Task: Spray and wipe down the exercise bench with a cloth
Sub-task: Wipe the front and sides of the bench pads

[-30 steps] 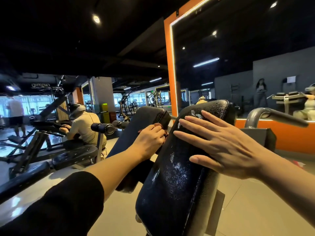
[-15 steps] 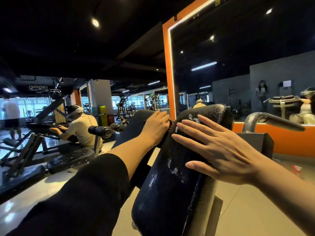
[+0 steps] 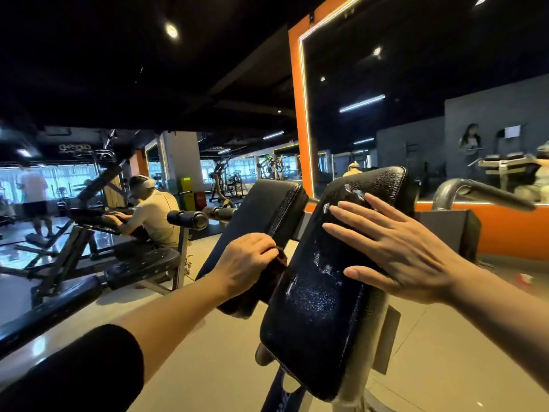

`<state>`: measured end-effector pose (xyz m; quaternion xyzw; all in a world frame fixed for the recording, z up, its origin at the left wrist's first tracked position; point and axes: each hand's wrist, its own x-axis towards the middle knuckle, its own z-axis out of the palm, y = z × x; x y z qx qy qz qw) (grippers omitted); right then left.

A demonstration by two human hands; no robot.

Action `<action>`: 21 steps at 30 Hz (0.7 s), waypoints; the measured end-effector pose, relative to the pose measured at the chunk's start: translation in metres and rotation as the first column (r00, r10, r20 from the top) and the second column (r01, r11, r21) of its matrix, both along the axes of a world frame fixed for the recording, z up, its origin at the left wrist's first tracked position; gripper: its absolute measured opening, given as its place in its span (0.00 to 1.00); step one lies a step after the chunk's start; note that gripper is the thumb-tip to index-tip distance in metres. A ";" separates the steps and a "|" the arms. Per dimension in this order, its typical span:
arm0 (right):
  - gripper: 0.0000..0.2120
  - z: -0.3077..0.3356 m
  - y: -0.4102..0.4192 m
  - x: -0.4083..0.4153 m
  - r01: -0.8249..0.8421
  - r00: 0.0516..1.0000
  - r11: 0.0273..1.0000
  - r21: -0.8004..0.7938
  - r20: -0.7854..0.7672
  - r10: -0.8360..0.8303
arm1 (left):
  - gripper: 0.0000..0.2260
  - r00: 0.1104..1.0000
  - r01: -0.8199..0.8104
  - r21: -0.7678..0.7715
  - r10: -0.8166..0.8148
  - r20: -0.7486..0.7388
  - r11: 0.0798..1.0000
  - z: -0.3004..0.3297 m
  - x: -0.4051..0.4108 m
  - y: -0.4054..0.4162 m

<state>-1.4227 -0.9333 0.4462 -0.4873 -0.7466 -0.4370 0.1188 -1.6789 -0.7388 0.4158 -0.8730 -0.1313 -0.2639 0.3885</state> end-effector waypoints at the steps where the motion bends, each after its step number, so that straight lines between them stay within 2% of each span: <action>1: 0.33 0.000 -0.004 -0.002 -0.002 1.000 1.000 -0.011 -0.021 0.001 | 0.11 0.995 -0.042 -0.011 0.043 0.087 0.999 0.013 0.010 -0.002; 3: 0.33 0.001 -0.008 -0.005 0.001 0.999 1.000 -0.003 -0.046 -0.001 | 0.12 0.972 -0.091 0.041 0.080 0.219 0.995 0.040 0.042 0.002; 5: 0.33 0.001 -0.008 -0.005 0.012 0.998 1.000 -0.012 -0.061 -0.013 | 0.15 0.959 -0.201 -0.061 0.209 0.191 0.978 0.051 0.069 0.011; 7: 0.32 0.001 -0.007 -0.005 0.009 0.998 1.000 -0.019 -0.061 -0.010 | 0.17 0.932 -0.340 -0.087 0.348 0.103 0.936 0.040 0.079 0.023; 8: 0.32 0.001 -0.008 -0.004 0.009 0.998 1.000 -0.017 -0.059 -0.010 | 0.17 0.932 -0.346 -0.081 0.352 0.081 0.935 0.029 0.077 0.027; 13: 0.32 -0.001 -0.007 -0.004 -0.012 0.997 1.000 0.004 -0.071 0.012 | 0.10 0.985 -0.172 -0.010 0.171 -0.030 0.985 -0.031 0.017 0.005; 17: 0.32 -0.004 -0.005 -0.003 -0.017 0.997 0.999 0.029 -0.080 0.019 | 0.16 0.965 -0.135 -0.032 0.124 -0.231 0.990 -0.061 -0.037 -0.012; 19: 0.32 -0.005 -0.005 -0.003 -0.009 0.997 0.999 0.032 -0.080 0.012 | 0.15 0.982 -0.095 0.027 0.098 -0.163 0.995 -0.046 -0.032 -0.011; 21: 0.33 -0.004 -0.005 -0.004 -0.006 0.996 1.000 0.027 -0.086 0.008 | 0.13 0.998 -0.064 0.095 0.066 -0.017 0.993 -0.019 -0.006 -0.009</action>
